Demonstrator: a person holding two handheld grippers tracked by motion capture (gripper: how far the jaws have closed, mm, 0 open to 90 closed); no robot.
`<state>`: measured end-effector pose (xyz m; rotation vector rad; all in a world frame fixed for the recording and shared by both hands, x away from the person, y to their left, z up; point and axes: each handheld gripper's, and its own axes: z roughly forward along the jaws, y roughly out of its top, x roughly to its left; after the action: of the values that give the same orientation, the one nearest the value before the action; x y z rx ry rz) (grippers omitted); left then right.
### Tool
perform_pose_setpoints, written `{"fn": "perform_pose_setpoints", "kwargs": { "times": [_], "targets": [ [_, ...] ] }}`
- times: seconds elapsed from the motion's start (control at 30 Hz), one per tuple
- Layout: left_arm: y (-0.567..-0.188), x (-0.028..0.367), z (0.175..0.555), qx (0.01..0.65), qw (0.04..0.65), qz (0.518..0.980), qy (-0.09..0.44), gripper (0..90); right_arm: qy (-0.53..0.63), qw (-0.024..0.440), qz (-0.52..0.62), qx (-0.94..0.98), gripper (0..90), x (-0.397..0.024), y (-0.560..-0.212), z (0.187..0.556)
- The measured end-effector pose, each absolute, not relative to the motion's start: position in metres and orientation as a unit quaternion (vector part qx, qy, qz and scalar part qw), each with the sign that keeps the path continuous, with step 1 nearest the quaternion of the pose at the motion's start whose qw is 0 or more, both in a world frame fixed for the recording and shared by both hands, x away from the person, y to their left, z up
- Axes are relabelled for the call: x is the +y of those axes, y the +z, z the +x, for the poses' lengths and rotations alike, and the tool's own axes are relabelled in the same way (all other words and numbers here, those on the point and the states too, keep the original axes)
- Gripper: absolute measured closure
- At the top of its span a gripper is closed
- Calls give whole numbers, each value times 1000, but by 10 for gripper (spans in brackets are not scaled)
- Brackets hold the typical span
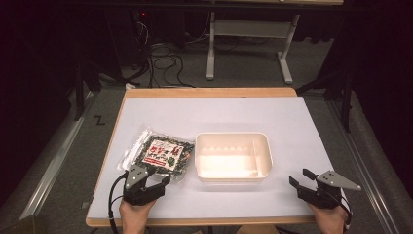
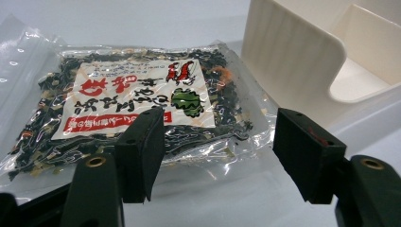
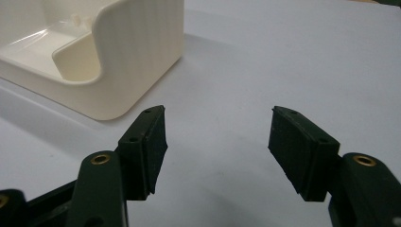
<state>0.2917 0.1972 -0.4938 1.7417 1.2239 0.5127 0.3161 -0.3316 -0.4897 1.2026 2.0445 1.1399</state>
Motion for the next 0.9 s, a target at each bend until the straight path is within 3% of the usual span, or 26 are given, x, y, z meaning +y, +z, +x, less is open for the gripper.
{"fn": "perform_pose_setpoints", "kwargs": {
  "times": [0.33, 0.9],
  "targets": [
    [-497, 203, 295, 510, 460, 705, 178, 362, 415, 252, 441, 755, 372, -332, -492, 317],
    [-486, 204, 297, 518, 468, 695, 175, 346, 414, 246, 446, 755, 368, -332, -491, 320]
  ]
}}
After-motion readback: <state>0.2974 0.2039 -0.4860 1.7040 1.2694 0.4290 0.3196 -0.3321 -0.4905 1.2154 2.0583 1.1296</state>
